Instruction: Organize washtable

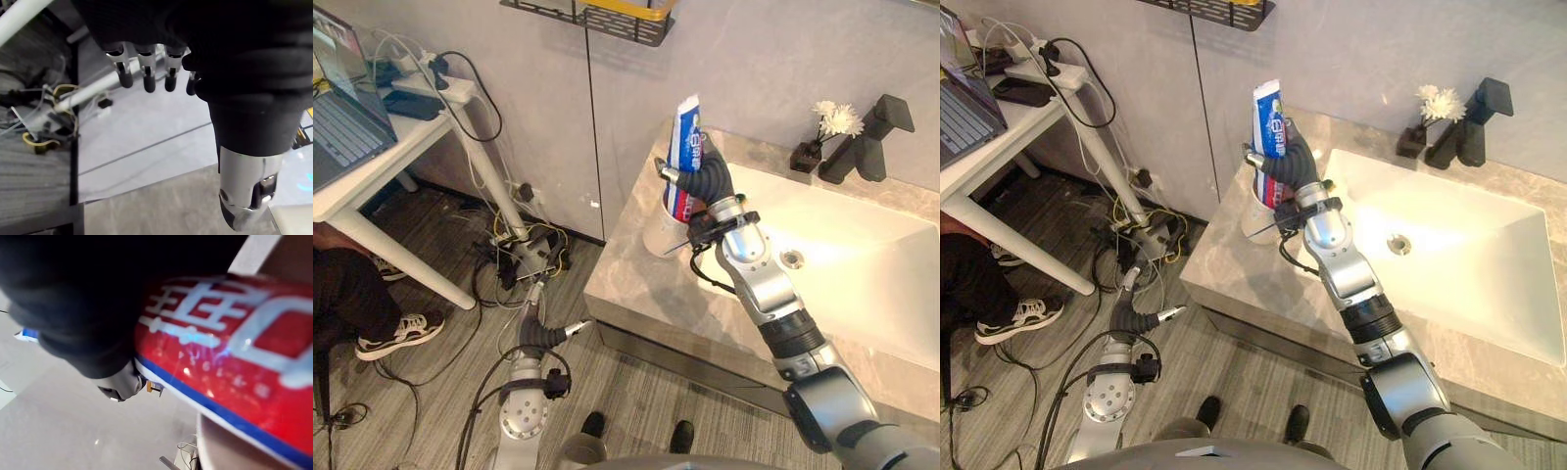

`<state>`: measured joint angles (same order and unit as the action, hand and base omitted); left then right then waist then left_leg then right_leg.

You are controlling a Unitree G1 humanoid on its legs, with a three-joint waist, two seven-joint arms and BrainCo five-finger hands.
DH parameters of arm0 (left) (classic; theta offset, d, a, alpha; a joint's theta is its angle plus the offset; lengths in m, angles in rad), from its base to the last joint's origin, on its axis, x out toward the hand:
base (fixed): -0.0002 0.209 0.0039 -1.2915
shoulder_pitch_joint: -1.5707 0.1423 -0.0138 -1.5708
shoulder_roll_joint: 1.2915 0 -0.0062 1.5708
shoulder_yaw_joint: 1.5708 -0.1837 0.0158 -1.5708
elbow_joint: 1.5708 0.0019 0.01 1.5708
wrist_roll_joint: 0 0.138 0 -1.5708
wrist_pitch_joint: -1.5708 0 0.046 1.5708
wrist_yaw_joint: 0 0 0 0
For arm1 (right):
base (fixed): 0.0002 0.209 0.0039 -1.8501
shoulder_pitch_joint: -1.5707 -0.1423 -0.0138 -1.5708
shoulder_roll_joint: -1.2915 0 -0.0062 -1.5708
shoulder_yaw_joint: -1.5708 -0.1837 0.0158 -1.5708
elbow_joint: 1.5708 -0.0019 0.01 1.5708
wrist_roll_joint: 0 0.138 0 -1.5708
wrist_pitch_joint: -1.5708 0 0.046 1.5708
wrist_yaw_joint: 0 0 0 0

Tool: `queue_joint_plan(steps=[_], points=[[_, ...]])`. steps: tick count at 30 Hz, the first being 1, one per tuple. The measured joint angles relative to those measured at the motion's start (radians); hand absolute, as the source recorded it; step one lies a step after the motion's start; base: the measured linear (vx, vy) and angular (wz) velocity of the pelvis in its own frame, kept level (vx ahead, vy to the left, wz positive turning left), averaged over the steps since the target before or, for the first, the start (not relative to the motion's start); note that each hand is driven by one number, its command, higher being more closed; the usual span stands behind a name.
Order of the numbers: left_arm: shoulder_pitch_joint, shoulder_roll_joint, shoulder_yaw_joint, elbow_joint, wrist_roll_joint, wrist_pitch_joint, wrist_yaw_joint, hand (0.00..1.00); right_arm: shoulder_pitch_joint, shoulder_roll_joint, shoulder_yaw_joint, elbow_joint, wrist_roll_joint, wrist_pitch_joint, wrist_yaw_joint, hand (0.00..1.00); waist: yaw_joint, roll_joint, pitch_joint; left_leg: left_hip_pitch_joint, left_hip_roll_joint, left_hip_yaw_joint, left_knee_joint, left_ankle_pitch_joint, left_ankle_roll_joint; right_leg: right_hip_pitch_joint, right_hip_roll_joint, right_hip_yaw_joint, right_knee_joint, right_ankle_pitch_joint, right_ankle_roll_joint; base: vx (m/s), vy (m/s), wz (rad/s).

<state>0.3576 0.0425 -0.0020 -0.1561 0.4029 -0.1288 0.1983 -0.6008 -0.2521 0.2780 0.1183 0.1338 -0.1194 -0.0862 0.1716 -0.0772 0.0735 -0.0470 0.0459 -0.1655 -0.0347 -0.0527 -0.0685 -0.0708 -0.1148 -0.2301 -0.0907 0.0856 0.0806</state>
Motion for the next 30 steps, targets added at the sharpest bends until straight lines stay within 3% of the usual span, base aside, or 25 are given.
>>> queue_joint_plan(steps=[10, 11, 30], points=[[0.003, -0.001, 0.000, 0.000, 0.000, 0.000, 0.006, 0.00, 0.012, 0.018, -0.002, -0.001, -0.009, 0.000, 0.001, 1.00, 0.000, 0.000, 0.000, 0.000, 0.000, 0.013, 0.011, -0.008, 0.000, -0.001, 0.001, 0.012, 0.000, 0.000, 0.000, 0.00, 0.000, -0.03], [0.003, -0.001, 0.001, 0.000, 0.000, 0.000, 0.006, 0.00, 0.013, 0.019, -0.001, -0.001, -0.009, 0.000, 0.002, 0.00, 0.000, 0.000, 0.000, 0.000, 0.000, 0.013, 0.011, -0.008, 0.000, -0.001, 0.001, 0.012, 0.000, 0.000, 0.000, 0.00, 0.000, 0.00], [0.006, -0.001, 0.002, 0.000, 0.017, 0.000, 0.008, 0.00, 0.022, 0.038, -0.003, -0.026, -0.035, 0.000, 0.009, 0.00, 0.001, -0.002, -0.002, 0.000, 0.001, 0.014, 0.013, -0.008, 0.000, 0.000, 0.001, 0.013, 0.000, 0.001, 0.000, 0.00, 0.000, 0.00]])
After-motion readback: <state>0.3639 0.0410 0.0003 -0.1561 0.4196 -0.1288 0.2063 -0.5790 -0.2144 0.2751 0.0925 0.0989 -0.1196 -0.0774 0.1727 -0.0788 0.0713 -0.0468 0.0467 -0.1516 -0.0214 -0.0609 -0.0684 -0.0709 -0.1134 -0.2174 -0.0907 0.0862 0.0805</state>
